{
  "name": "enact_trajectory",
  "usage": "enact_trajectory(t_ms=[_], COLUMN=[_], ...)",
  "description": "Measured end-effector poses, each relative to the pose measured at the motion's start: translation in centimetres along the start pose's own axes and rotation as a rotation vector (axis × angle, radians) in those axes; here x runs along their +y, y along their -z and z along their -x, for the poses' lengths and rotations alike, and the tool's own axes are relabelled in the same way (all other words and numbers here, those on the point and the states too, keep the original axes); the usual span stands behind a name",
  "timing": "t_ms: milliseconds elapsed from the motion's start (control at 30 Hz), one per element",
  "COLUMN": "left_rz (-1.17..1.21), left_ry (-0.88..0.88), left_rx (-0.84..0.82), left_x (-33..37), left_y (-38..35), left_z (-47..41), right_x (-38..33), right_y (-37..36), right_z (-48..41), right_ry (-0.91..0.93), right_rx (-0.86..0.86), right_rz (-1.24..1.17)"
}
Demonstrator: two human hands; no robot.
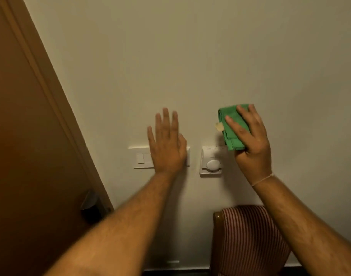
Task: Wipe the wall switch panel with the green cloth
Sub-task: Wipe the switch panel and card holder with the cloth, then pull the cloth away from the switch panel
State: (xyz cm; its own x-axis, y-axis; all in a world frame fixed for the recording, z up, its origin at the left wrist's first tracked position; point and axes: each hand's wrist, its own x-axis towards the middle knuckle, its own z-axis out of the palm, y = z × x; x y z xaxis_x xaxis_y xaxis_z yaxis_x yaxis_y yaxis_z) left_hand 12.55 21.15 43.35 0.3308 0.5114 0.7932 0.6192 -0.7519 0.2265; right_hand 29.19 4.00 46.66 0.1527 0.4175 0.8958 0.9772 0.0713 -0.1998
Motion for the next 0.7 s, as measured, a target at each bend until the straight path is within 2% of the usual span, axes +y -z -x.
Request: enact_trajectory(t_ms=[67,133,200,267,367,600,700], left_rz=[0.034,0.032,0.049,0.04,0.051,-0.041,-0.051], left_ry=[-0.053,-0.147,-0.214,-0.193,-0.066,0.026,0.028], left_rx=[-0.15,-0.38,-0.588,-0.728,-0.842,-1.108,-1.17], left_x=[1.3,1.8,1.5,1.3,1.8,2.3,2.3], left_y=[-2.3,-4.1,-5.5,-6.4,-8.5,-12.8,-13.3], left_z=[7.3,15.9,24.0,30.2,36.6,47.3,50.6], right_x=[1.2,2.2,2.9,3.5,4.0,5.9,7.6], right_y=[-0.6,-1.1,-1.7,-2.0,-1.9,-1.2,-1.9], right_z=[5.2,11.2,17.4,23.7,32.8,50.7,55.7], right_ry=[-0.088,-0.179,-0.195,-0.156,-0.231,-0.785,-0.838], right_rx=[-0.154,-0.344,-0.538,-0.72,-0.788,-0.924,-0.954], right_rz=[-0.004,-0.026,-0.051,-0.103,-0.108,-0.092,-0.031])
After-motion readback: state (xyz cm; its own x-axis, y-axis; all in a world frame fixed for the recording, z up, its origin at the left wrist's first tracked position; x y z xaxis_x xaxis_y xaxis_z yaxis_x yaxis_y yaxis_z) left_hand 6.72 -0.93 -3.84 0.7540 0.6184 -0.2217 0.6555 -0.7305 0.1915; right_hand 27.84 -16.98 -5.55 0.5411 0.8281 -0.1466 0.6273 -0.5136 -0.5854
